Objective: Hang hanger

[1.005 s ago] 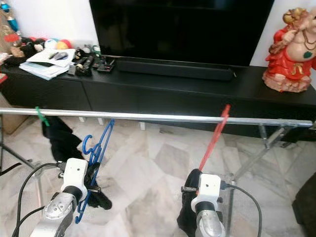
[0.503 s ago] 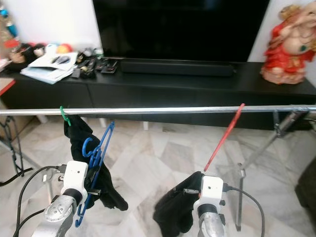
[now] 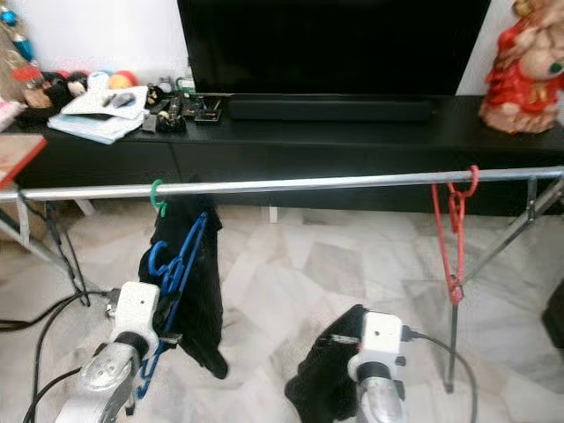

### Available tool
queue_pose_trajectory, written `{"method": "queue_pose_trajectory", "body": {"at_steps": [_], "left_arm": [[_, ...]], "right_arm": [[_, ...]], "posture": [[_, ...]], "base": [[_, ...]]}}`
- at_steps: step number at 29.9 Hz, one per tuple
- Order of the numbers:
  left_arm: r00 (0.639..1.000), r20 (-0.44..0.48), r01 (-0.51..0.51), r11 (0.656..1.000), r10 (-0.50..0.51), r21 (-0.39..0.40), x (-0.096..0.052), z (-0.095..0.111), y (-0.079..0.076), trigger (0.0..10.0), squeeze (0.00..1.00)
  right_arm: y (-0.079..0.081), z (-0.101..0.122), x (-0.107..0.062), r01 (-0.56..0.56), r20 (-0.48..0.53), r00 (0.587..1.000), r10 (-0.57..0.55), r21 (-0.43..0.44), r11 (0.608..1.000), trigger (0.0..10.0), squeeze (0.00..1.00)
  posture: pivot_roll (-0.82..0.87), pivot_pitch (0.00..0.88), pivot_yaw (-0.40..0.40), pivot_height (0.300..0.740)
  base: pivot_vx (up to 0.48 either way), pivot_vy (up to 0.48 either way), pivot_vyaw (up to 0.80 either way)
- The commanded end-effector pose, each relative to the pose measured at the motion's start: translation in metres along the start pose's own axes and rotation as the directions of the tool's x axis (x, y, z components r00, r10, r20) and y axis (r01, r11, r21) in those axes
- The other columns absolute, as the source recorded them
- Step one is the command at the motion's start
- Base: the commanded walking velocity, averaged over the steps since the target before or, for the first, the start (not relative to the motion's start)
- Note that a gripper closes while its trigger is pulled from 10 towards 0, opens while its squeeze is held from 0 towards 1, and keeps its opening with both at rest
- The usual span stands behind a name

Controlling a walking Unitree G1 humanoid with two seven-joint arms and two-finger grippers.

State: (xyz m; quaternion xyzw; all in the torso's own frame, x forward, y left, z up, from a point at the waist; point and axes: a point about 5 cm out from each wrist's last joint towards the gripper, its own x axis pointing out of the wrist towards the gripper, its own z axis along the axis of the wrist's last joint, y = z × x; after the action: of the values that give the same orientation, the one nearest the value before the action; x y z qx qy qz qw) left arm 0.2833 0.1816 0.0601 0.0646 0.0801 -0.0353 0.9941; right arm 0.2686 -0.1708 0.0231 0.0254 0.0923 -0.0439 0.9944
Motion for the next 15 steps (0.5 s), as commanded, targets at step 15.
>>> {"method": "queue_pose_trajectory", "body": {"at_steps": [15], "left_arm": [[1.0, 0.003, 0.011, 1.0, -0.011, -0.007, -0.0022, 0.0003, -0.0007, 10.0, 0.0]], "right_arm": [[-0.0038, 0.005, 0.0036, 0.047, 0.017, 0.999, -0.047, -0.002, 0.999, 10.0, 0.0]], "posture": [[-0.09, 0.081, 0.041, 0.74]], "base": [[-0.032, 0.0, 0.0]]}}
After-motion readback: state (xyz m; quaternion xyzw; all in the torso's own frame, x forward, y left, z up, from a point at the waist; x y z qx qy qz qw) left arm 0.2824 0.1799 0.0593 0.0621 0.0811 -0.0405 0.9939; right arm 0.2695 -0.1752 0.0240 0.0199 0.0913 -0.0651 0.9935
